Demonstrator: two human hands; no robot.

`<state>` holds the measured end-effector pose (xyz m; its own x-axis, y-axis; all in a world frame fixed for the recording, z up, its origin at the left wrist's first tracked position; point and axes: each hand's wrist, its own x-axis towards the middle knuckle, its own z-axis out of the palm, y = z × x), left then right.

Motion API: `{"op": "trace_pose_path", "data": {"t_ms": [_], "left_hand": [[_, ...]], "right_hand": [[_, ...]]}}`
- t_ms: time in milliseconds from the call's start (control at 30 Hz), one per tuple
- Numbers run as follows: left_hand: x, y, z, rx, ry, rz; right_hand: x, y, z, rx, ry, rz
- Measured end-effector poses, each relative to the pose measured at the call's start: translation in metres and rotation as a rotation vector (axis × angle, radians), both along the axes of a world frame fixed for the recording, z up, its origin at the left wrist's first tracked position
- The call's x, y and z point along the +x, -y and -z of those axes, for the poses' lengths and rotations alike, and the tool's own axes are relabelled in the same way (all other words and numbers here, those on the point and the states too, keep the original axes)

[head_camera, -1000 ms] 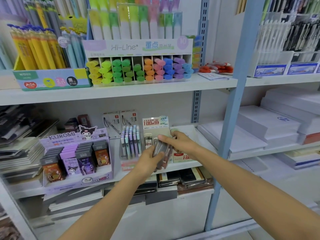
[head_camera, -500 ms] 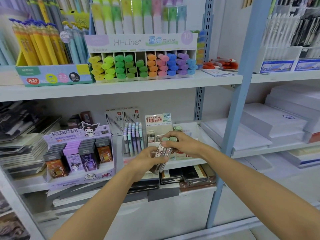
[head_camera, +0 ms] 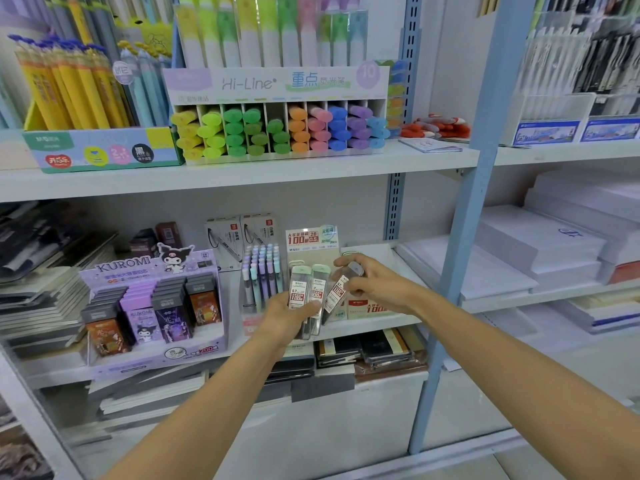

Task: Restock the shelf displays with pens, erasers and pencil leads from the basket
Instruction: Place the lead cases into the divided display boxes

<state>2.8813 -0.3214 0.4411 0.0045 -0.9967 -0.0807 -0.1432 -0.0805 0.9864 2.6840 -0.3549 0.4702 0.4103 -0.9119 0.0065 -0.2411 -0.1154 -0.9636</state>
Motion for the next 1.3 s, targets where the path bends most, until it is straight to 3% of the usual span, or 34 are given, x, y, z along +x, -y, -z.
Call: {"op": "trace_pose_path", "data": {"t_ms": [467, 600, 800, 900, 1067, 1300], "left_hand": [[-0.014, 0.0, -0.005, -0.087, 0.012, -0.067], [-0.021, -0.002, -0.002, -0.108, 0.01, -0.029], [-0.027, -0.003, 0.003, -0.084, -0.007, 0.099], [-0.029, 0.005, 0.003, -0.075, -0.037, 0.047], [-0.032, 0.018, 0.003, -0.078, -0.097, 0.011], [-0.04, 0.03, 0.006, -0.052, -0.094, 0.035]], "right_hand": [[-0.008, -0.002, -0.001, -0.083, 0.114, 0.049], [-0.001, -0.001, 0.005, -0.115, 0.072, 0.157], [-0.011, -0.001, 0.014, -0.035, -0.029, 0.084], [-0.026, 0.004, 0.013, -0.071, 0.014, 0.188], [-0.057, 0.027, -0.002, -0.273, 0.101, 0.562], [-0.055, 0.065, 0.003, -0.397, -0.022, 0.63]]}}
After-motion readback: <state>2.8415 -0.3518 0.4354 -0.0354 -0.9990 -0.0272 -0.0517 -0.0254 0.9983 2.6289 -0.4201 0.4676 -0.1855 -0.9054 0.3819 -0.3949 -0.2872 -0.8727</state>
